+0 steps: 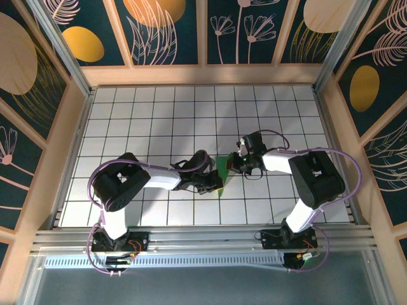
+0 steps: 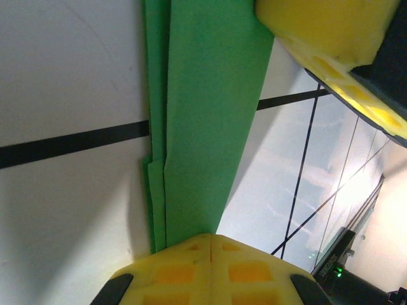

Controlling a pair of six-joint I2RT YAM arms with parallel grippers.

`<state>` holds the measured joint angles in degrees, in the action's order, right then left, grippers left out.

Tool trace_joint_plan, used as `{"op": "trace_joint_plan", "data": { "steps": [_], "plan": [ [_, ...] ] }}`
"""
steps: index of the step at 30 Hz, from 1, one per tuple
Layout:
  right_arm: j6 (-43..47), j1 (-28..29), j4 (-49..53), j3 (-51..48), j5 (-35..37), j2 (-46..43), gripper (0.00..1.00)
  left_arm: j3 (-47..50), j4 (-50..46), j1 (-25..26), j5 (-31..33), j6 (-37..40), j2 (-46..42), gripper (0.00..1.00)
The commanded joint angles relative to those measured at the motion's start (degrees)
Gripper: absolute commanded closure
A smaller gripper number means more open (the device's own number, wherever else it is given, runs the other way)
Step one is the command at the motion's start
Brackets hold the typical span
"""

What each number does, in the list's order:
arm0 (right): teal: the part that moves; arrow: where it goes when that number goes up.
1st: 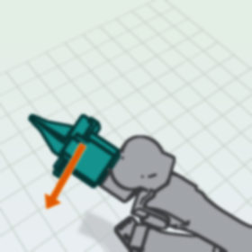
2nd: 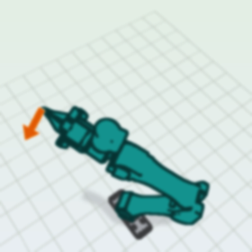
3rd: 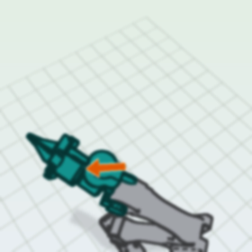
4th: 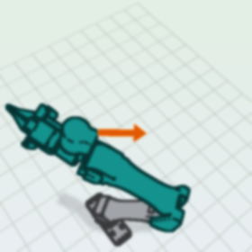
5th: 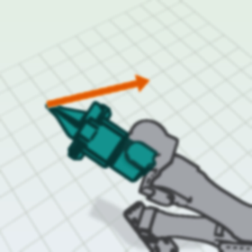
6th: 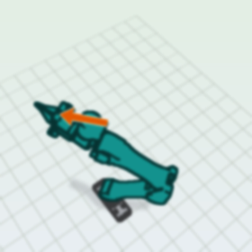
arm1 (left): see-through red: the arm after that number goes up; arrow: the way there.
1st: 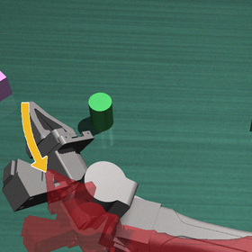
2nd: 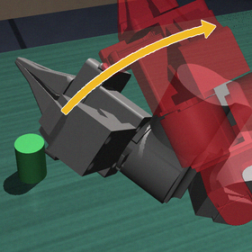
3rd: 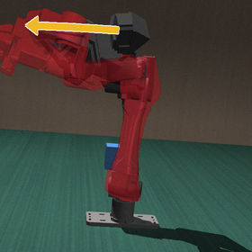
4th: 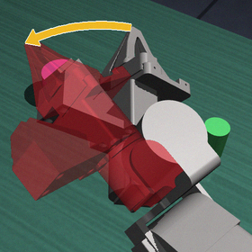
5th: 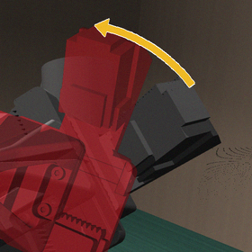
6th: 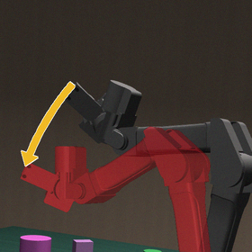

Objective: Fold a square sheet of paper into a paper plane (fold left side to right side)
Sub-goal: Fold the wing for the fifth time at the center of the table.

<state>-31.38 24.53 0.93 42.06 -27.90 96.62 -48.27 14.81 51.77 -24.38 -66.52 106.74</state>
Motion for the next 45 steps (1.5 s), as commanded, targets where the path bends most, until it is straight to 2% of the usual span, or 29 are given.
{"op": "trace_joint_plan", "data": {
  "steps": [1,12,20,28,36,45],
  "plan": [
    [1.6,1.0,5.9,-0.8,4.6,3.2,1.00,1.2,-2.9,0.2,0.4,-4.3,1.2,1.00],
    [2.5,1.0,6.6,0.7,4.1,2.3,1.00,1.5,-4.7,0.2,1.2,-5.3,1.8,1.00],
    [1.5,0.2,-0.8,0.9,-2.1,-5.3,1.00,2.6,-4.2,0.2,1.1,-6.4,2.8,1.00],
    [1.6,0.3,-5.9,-5.6,-4.0,-10.9,1.00,2.6,-3.9,0.2,0.7,-6.4,3.1,1.00],
    [0.9,2.8,-11.5,-8.7,-4.4,-7.9,1.00,2.6,-4.1,0.3,1.0,-6.4,3.0,1.00],
    [2.2,3.1,-12.4,-6.3,-3.0,-2.8,1.00,2.5,-4.5,0.2,1.2,-6.2,2.9,1.00]
  ]
}}
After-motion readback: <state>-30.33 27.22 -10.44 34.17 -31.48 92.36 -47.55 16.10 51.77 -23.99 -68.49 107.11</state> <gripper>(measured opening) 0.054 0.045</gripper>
